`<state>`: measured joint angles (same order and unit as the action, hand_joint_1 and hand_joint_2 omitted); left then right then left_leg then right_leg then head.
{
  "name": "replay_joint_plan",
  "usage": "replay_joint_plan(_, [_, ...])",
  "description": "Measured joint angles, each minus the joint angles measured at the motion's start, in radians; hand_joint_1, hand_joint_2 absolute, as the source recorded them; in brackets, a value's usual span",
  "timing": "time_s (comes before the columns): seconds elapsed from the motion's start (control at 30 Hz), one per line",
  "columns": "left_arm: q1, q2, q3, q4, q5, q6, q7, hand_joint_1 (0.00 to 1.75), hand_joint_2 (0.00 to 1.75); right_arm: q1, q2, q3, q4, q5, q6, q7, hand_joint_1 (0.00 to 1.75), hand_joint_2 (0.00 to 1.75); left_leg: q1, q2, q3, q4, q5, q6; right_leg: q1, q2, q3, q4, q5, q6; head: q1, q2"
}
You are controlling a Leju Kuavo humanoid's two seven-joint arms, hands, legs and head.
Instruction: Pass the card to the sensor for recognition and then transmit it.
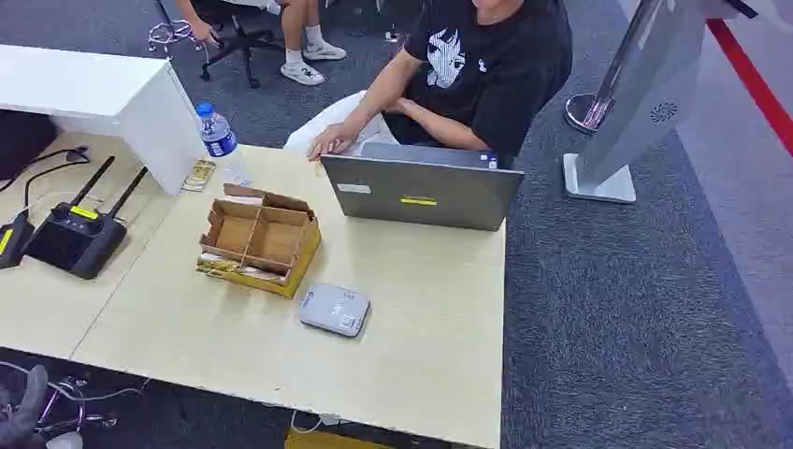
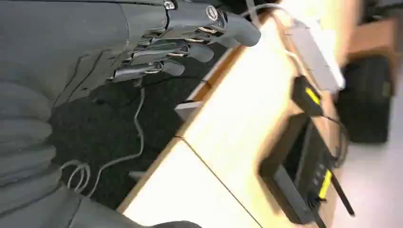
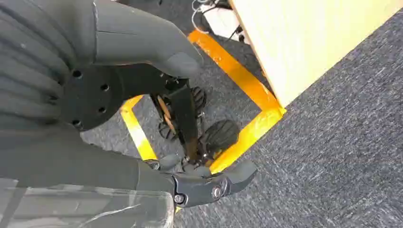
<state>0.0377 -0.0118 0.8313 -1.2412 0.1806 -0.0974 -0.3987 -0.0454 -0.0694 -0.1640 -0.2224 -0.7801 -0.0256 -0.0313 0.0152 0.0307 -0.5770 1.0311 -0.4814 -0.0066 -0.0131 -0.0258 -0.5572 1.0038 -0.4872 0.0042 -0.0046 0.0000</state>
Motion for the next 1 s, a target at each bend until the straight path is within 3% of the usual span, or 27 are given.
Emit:
replay_joint_plan(0.3, [-0.043,0.084,-0.146,-0.108,-0.255,0.077,0.000,0.00,1.75,-0.011,0.000,-0.003,0.008,-0.036,0.001,0.006,0.00,1.75,0.000,0.000,0.000,0.000,0.002,-0.001,0.000,0.000,-0.001,0.000,0.001,-0.001,0.000,0.000])
replay_joint_plan(0.33, [-0.054,0.092,-0.164,-0.115,-0.281,0.079,0.002,0.00,0.00,-0.012,0.000,-0.003,0.010,-0.036,0.001,0.007,0.00,1.75,0.000,0.000,0.000,0.000,0.002,-0.001,0.000,0.000,-0.001,0.000,0.001,-0.001,0.000,0.000])
replay_joint_plan(0.37, [-0.065,0.100,-0.184,-0.122,-0.308,0.083,0.005,0.00,0.00,-0.012,0.000,-0.003,0.010,-0.036,0.002,0.009,0.00,1.75,0.000,0.000,0.000,0.000,0.002,-0.002,0.000,0.001,-0.001,0.000,0.002,-0.001,0.000,0.000])
replay_joint_plan(0.4, [-0.076,0.110,-0.205,-0.128,-0.329,0.086,0.007,0.00,1.75,-0.013,-0.001,-0.003,0.011,-0.036,0.003,0.010,0.00,1.75,0.000,0.000,0.000,0.000,0.002,-0.002,0.000,0.001,-0.001,0.000,0.002,-0.002,0.000,0.000])
replay_joint_plan(0.7, [-0.187,0.189,-0.410,-0.161,-0.569,0.125,0.044,0.00,1.75,-0.013,-0.001,0.019,0.017,-0.031,0.010,0.027,0.00,1.75,0.000,0.001,0.000,0.000,0.003,-0.002,0.000,0.002,-0.002,0.000,0.004,-0.002,0.000,0.000])
replay_joint_plan(1.0, [-0.267,0.270,-0.610,-0.177,-0.801,0.198,0.096,0.00,1.75,-0.006,0.000,0.100,0.027,0.019,0.042,0.047,0.00,1.75,0.000,0.001,-0.001,0.000,0.003,-0.002,0.000,0.002,-0.002,0.000,0.004,-0.002,0.000,0.000])
